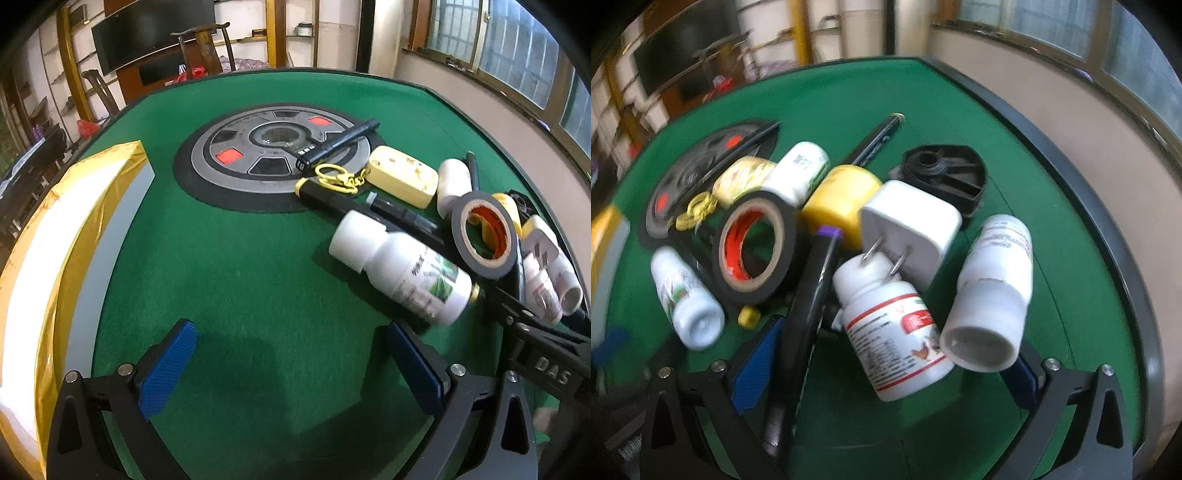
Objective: Organize rigid objects
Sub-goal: 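Move both tools toward the pile of items on the table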
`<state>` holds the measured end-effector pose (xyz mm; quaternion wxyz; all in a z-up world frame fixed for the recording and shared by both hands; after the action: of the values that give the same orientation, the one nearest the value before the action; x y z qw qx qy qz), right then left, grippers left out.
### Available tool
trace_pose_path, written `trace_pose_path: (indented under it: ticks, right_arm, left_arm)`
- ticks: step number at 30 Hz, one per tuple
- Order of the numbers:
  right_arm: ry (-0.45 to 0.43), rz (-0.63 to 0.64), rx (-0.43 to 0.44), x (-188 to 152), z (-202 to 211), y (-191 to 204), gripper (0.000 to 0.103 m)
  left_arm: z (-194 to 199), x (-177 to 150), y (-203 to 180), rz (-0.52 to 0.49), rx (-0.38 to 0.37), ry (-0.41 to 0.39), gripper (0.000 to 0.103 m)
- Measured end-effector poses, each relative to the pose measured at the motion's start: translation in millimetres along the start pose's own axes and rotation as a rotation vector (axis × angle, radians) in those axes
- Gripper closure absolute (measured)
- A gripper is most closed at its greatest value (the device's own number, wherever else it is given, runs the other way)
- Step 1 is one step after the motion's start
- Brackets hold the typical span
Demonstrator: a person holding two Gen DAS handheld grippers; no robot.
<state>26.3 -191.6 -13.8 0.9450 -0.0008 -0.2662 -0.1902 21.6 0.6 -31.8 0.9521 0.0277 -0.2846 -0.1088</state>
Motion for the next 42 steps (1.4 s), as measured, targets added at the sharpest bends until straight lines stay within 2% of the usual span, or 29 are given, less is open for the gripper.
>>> trace_pose_path:
  ticks: [5, 8, 10, 14, 17, 19, 23, 25, 26, 27, 28, 30, 32, 33, 34, 37, 38, 39, 42]
  right_arm:
    - [-0.021, 0.004, -0.021, -3, 0, 7, 0.0]
    - [-0.03, -0.005, -0.028, -9, 4, 2, 0.0]
    - [-0.077, -0.018, -0.057, -13, 15, -2, 0.001]
    - [-0.321, -0.057, -0.02, -13, 66, -11, 0.001]
    - [-0.538, -0.056, -0.072, -21, 106, -15, 0.001]
    - [-0.614, -0.046, -0.088, -20, 117, -14, 0.001]
    - [-0.564, -0.083, -0.057, 0, 106, -29, 0.001]
    - [-0.535, -0.131, -0.041, 8, 101, -44, 0.001]
    - [-0.514, -0.153, -0.037, 11, 96, -51, 0.0]
    - [-0.497, -0.18, -0.022, 14, 93, -59, 0.0]
    - [-0.496, -0.206, -0.011, 11, 93, -67, 0.0]
    - [-0.518, -0.254, 0.024, 7, 95, -76, 0.0]
    - [-0.559, -0.3, 0.107, 4, 97, -83, 0.0]
    - [-0.555, -0.315, 0.131, 3, 96, -86, 0.0]
    - [-0.538, -0.312, 0.131, 4, 94, -86, 0.0]
    - [-0.47, -0.282, 0.133, 5, 83, -81, 0.0]
    - [-0.458, -0.274, 0.14, 5, 81, -76, 0.0]
    - [-0.453, -0.264, 0.14, 4, 80, -74, 0.0]
    - [-0.45, -0.233, 0.143, 3, 80, -67, 0.001]
  left_arm:
    - [4, -3, -5, -0.02, 0.034, -0.006, 0.0]
    - [3, -5, -1, 0.004, -0.001, -0.003, 0.0]
    - [4, -6, 3, 0.014, 0.006, 0.003, 0.0]
    - [4, -7, 3, 0.021, 0.014, 0.005, 0.0]
    - [2, -5, 3, 0.057, 0.038, 0.001, 0.0]
    - [1, -4, 2, 0.052, 0.045, 0.005, 0.0]
    - [1, -3, 5, 0.019, -0.005, 0.024, 0.001]
    - [8, -4, 7, 0.033, -0.056, 0.02, 0.006]
    - [16, -4, 8, 0.049, -0.095, -0.005, 0.012]
    - [23, -2, 9, 0.054, -0.107, -0.03, 0.012]
    - [36, 1, 11, 0.06, -0.11, -0.087, 0.012]
    - [63, 9, 12, 0.047, -0.059, -0.224, 0.01]
    - [77, 17, 10, 0.032, -0.022, -0.31, 0.0]
    - [80, 23, 6, 0.025, -0.019, -0.338, 0.0]
    - [76, 29, 2, 0.019, -0.023, -0.308, 0.0]
    - [44, 46, -8, -0.007, -0.067, -0.102, 0.002]
    - [33, 48, -10, 0.006, -0.076, -0.05, 0.008]
    - [28, 47, -10, 0.027, -0.092, -0.027, 0.012]
    - [14, 45, -12, 0.1, -0.153, 0.023, 0.013]
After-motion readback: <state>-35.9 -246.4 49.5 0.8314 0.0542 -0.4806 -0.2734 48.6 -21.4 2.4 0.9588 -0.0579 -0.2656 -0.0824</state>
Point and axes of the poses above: each gripper's, at about its wrist camera, not at the fingertips, and z roughly against the way its jaws point, y to its left, x to its top, the point moved 4 cm from there along -z, roughly the way its jaws point, and after that the axes turned 13 degrees about -z, right-handed, at the moved point
